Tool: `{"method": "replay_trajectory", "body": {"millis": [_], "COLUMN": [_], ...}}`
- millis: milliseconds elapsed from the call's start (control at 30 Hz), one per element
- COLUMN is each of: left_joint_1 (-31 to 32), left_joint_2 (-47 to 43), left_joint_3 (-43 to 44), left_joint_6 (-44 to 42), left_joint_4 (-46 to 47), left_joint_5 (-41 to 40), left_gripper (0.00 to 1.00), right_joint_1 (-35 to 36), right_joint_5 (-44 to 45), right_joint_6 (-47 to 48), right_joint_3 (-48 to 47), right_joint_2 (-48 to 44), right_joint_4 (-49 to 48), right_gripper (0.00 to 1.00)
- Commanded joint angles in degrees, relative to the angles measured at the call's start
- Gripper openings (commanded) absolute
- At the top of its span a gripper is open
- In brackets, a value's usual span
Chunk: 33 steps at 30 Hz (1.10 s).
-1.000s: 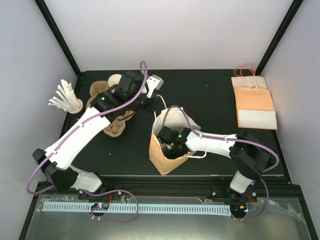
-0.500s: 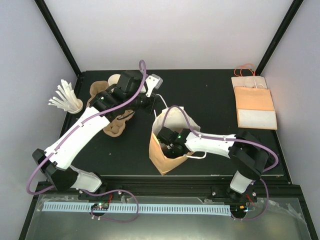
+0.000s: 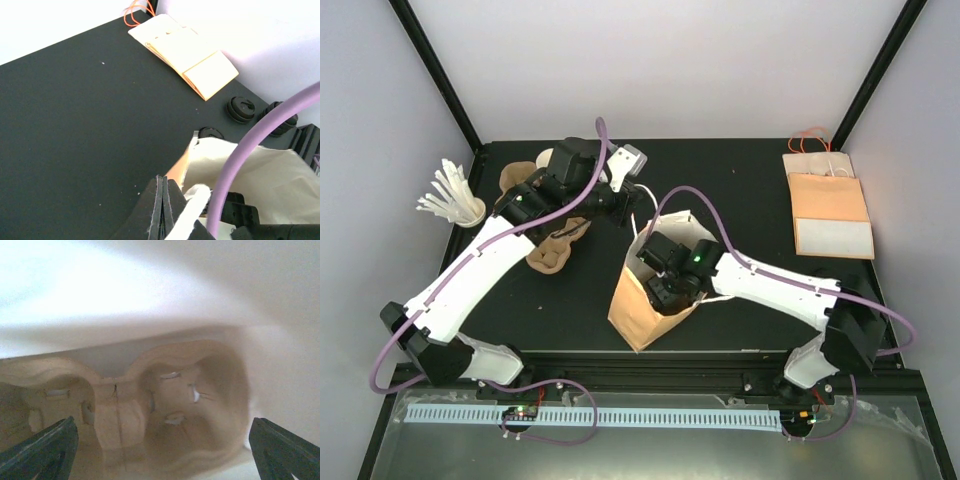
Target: Pack the takeout coffee
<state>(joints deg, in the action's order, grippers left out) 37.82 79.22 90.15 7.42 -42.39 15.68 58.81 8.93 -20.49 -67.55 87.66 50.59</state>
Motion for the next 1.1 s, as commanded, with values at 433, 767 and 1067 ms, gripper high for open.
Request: {"method": "replay_trajectory", "body": {"millis": [433,767,1067], "left_joint_1": [-0.45,-0.41,0.16], "left_joint_2": [-5.47,-15.97,-19.75], "left_joint_3": [-4.32,-9.50,-24.40], "left_joint_6": [-5.59,-20.76,-25.17], "left_joint_4": [4.85,18.81,22.01], "left_joint_5": [1.90,3.47,18.37], "left_gripper": [0.02,0.02,0.02], "right_joint_1": [-0.05,-0.10,-0.06], "right_joint_5": [4.99,5.80,-0.04], "right_joint_6": [1.80,1.92,-1.12], "right_joint_3": [-17.12,-16.55,3.93], "right_joint_2": [-13.03,-25.29,-32.80], "right_joint_4": [10.54,7.07,-3.29], "right_gripper": [0.93,0.85,0.80]}}
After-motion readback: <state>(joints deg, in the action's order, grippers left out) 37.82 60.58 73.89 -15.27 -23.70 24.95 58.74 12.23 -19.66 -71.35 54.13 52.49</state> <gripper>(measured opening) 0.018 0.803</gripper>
